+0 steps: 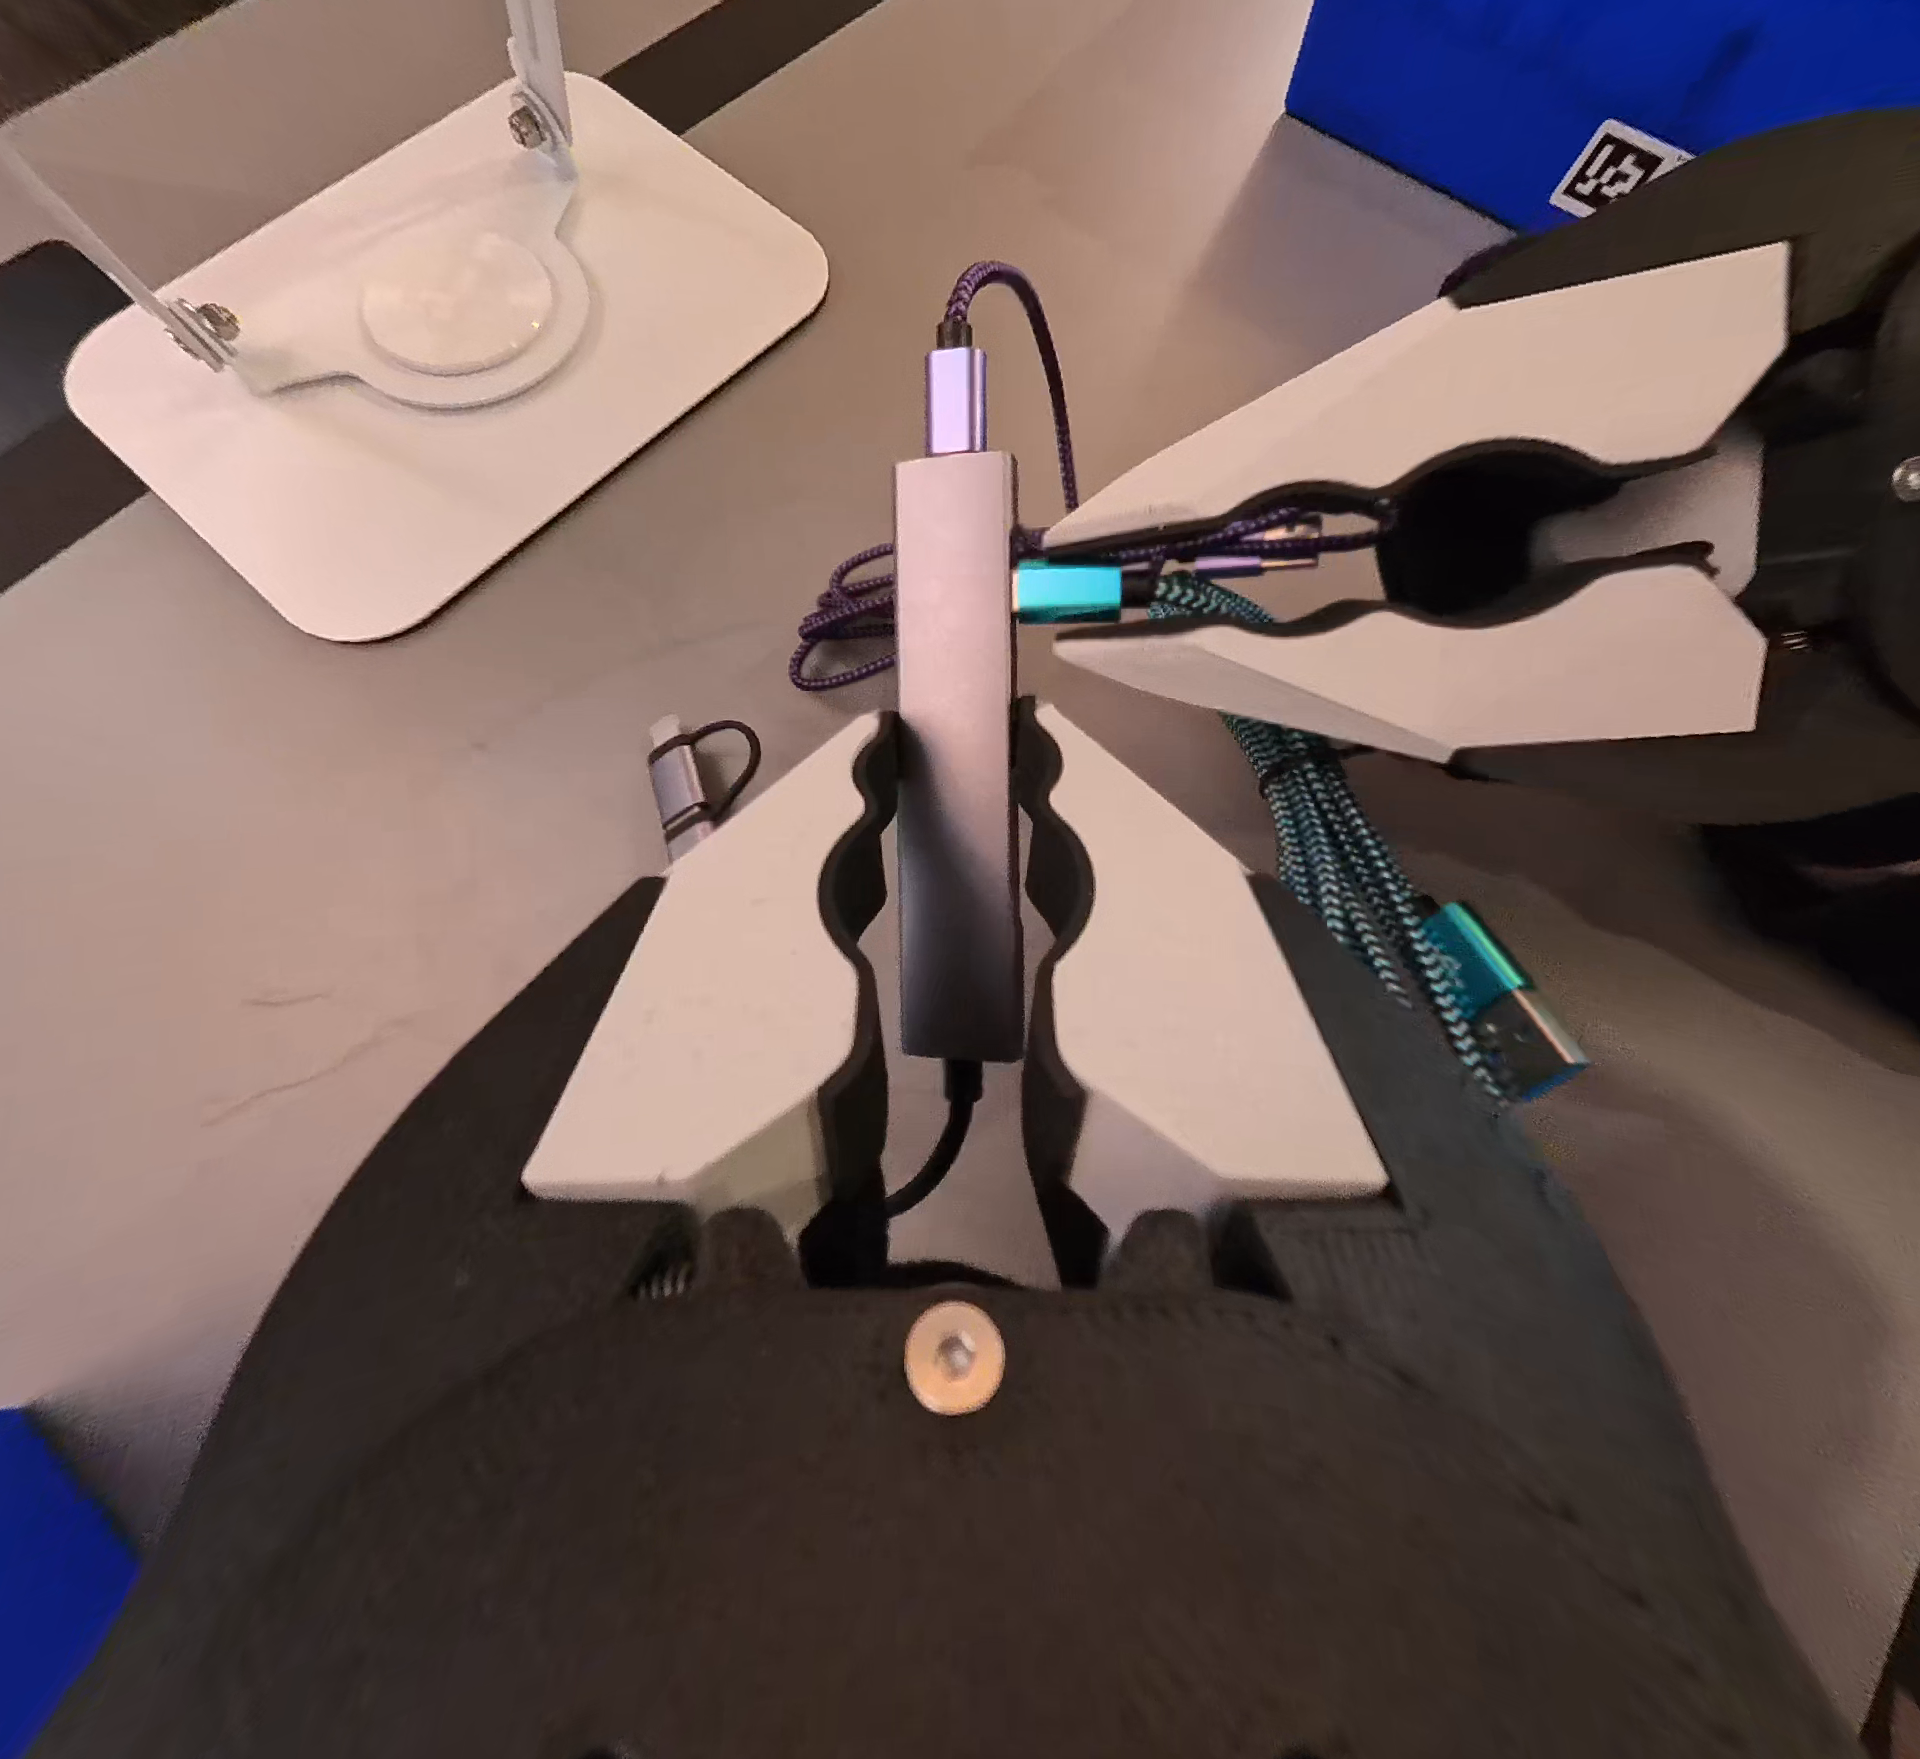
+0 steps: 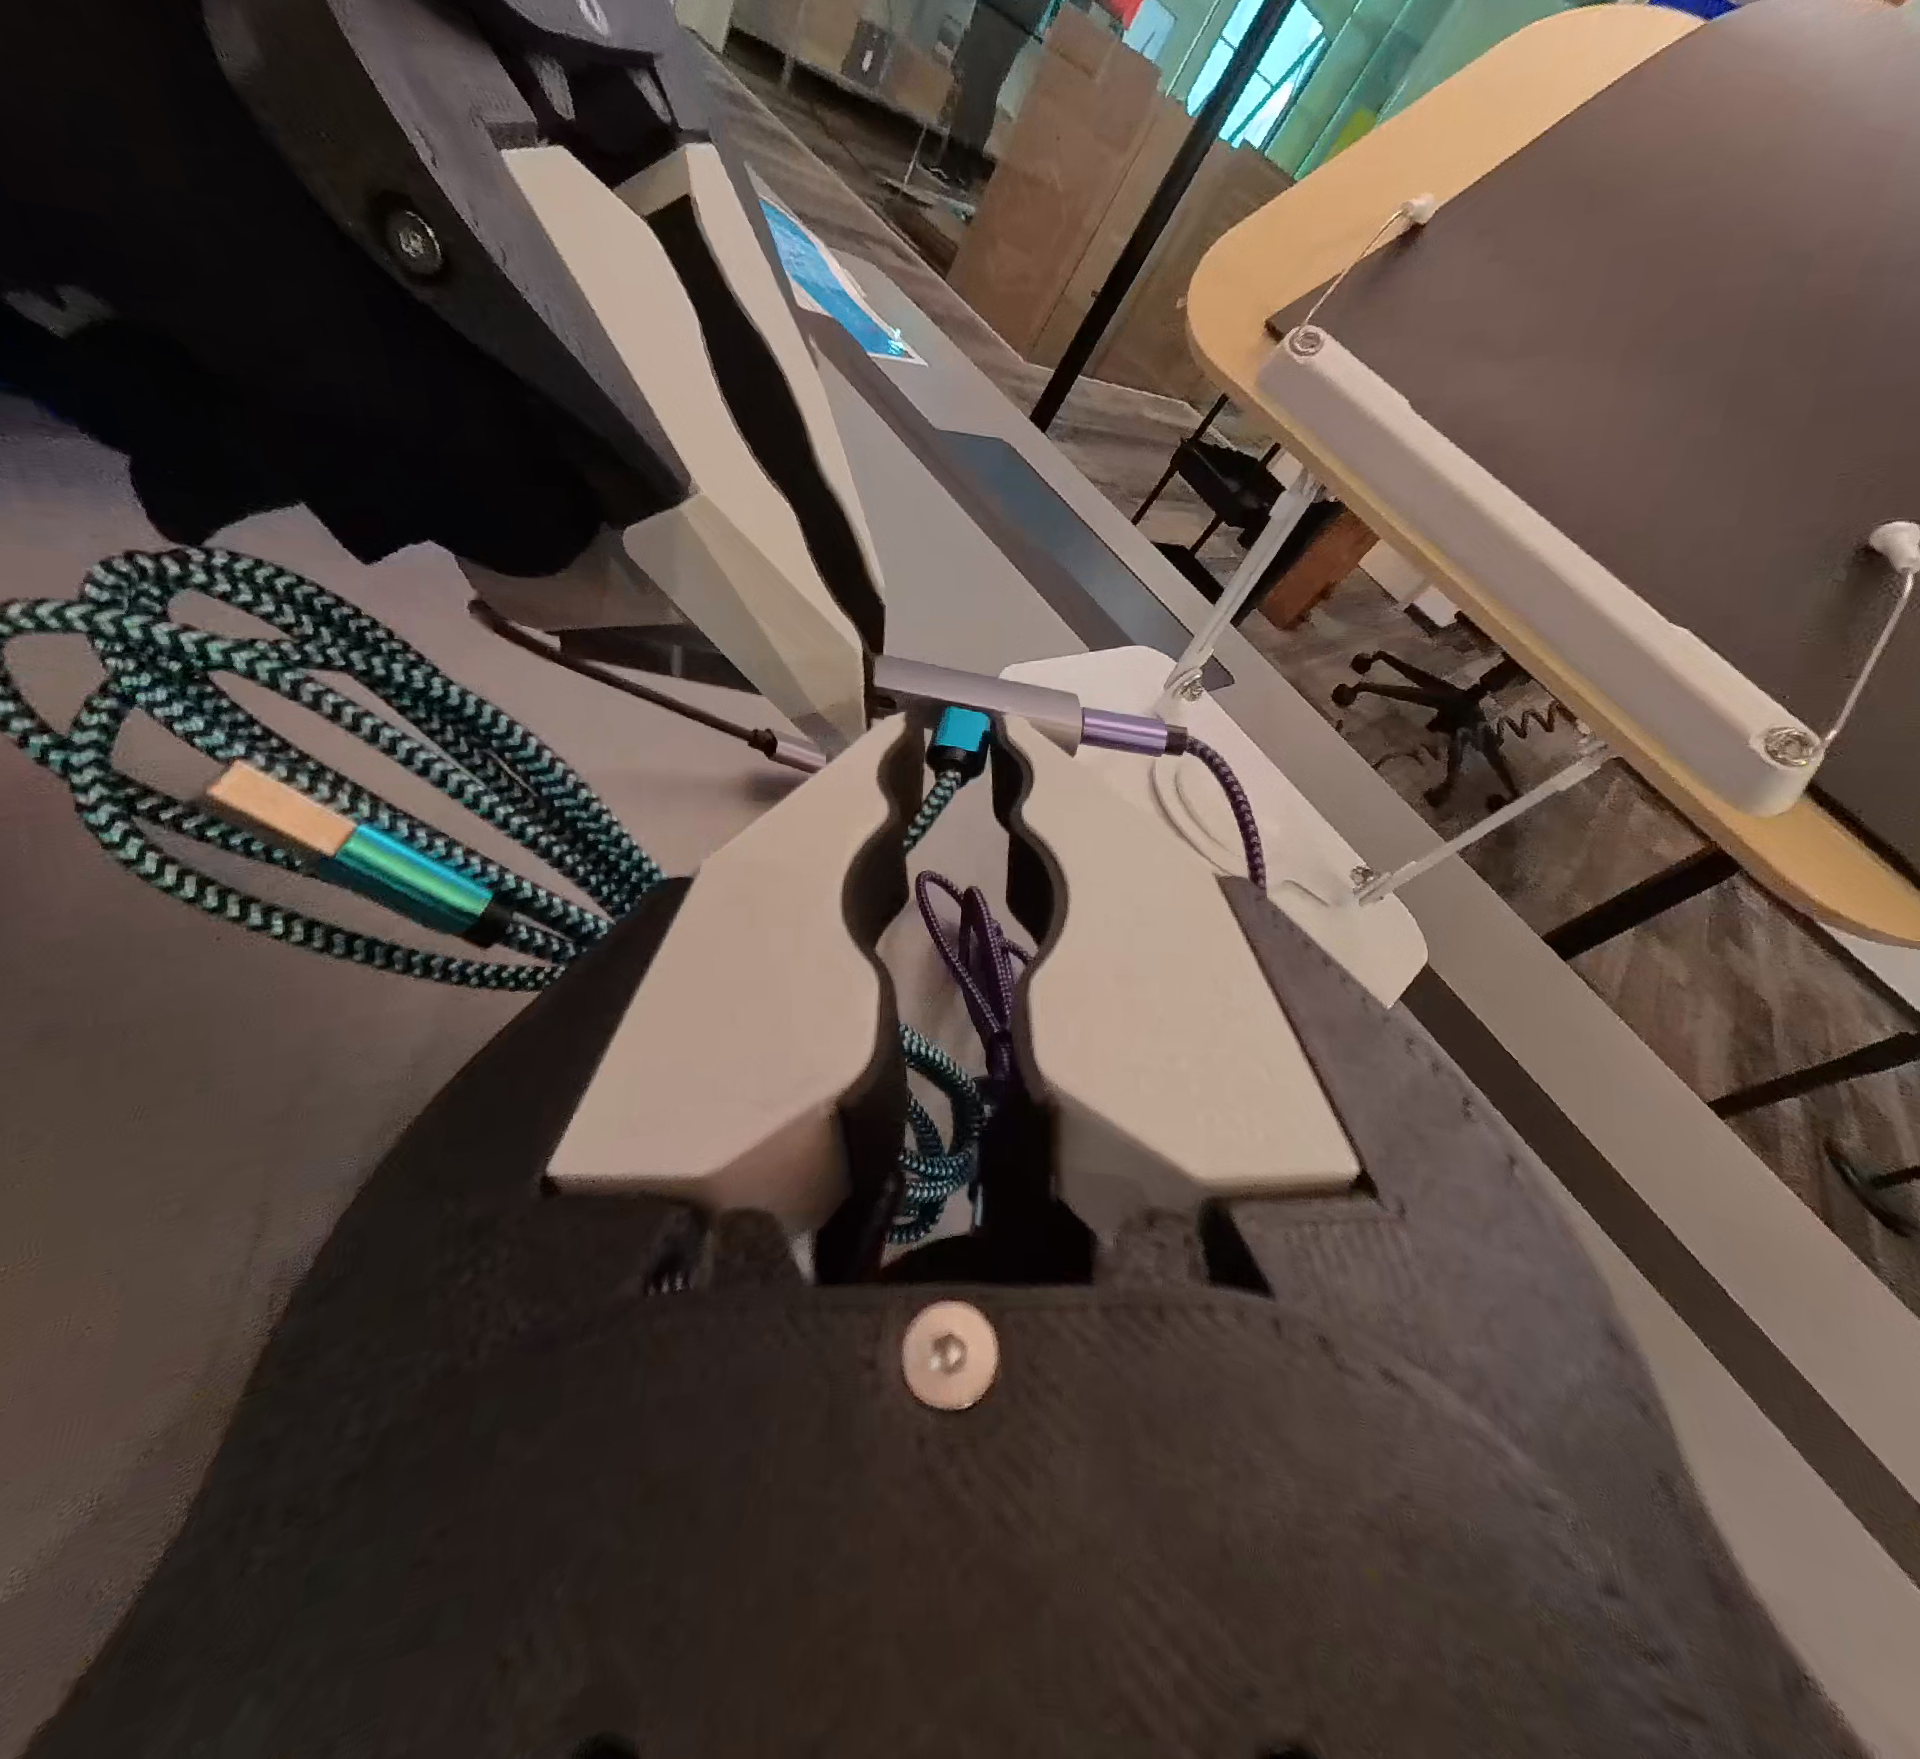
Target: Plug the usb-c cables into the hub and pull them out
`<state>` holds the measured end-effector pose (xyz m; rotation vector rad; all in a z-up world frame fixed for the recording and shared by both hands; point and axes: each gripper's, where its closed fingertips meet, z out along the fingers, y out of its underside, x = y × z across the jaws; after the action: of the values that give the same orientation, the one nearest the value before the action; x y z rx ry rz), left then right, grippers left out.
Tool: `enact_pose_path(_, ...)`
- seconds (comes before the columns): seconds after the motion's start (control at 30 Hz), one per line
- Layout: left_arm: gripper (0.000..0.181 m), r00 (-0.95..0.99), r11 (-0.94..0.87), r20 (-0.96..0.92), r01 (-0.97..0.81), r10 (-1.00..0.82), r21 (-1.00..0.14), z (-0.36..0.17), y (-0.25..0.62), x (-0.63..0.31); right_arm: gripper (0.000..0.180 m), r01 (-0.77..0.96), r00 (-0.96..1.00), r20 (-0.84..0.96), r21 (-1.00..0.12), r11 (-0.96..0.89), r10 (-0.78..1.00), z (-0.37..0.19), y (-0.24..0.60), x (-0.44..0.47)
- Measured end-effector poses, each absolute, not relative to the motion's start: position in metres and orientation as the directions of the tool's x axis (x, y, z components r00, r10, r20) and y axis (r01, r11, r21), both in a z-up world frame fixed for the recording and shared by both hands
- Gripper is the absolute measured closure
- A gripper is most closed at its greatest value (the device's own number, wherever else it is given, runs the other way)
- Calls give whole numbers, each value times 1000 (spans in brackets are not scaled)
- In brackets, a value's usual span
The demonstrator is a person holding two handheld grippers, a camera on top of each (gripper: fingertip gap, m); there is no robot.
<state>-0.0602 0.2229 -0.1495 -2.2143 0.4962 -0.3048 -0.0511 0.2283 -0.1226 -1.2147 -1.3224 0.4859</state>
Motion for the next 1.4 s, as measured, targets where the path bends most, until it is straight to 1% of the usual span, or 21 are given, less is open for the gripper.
enact_pose_path(0.13, 160, 890, -578, 94, -206, -445, -789, -149, 222, -59, 169, 322, 268, 411, -891, 321, 871, -123, 228, -52)
enact_pose_path(0.23, 160, 893, -579, 100, -196, -438, -792, -150, 222, -59, 172, 345, 266, 432, -878, 333, 862, -126, 229, -52)
enact_pose_path(0.3, 160, 890, -582, 141, -157, -433, -798, -150, 222, -58, 172, 332, 272, 401, -892, 306, 875, -126, 229, -51)
enact_pose_path(0.4, 160, 881, -585, 201, -100, -427, -805, -150, 221, -57, 163, 326, 275, 384, -900, 290, 882, -125, 231, -48)
enact_pose_path(0.47, 160, 885, -588, 201, -96, -419, -803, -152, 222, -56, 166, 332, 268, 377, -900, 282, 887, -127, 231, -48)
enact_pose_path(0.57, 160, 888, -583, 211, -75, -408, -809, -150, 224, -52, 161, 334, 279, 354, -907, 256, 892, -127, 236, -43)
enact_pose_path(0.67, 160, 892, -580, 223, -54, -394, -813, -149, 227, -48, 162, 332, 267, 357, -906, 262, 895, -126, 239, -38)
enact_pose_path(0.8, 160, 902, -587, 227, -35, -367, -809, -151, 230, -45, 163, 318, 264, 317, -920, 229, 911, -130, 243, -35)
enact_pose_path(0.93, 160, 911, -578, 227, -15, -344, -816, -151, 232, -47, 161, 308, 264, 311, -924, 226, 913, -131, 243, -34)
enact_pose_path(1.0, 161, 917, -571, 224, -5, -331, -821, -151, 231, -49, 156, 311, 272, 305, -926, 216, 913, -131, 244, -35)
enact_pose_path(1.1, 161, 923, -555, 217, 4, -318, -832, -152, 231, -51, 155, 311, 276, 287, -930, 197, 917, -132, 245, -36)
enact_pose_path(1.23, 160, 926, -533, 217, 20, -308, -846, -152, 232, -52, 159, 322, 281, 282, -928, 186, 917, -136, 245, -38)
enact_pose_path(1.3, 160, 928, -520, 222, 36, -301, -853, -151, 232, -52, 167, 324, 270, 277, -928, 184, 922, -138, 243, -39)
enact_pose_path(1.4, 160, 924, -508, 238, 57, -299, -859, -150, 233, -52, 165, 316, 256, 269, -931, 182, 929, -139, 242, -41)
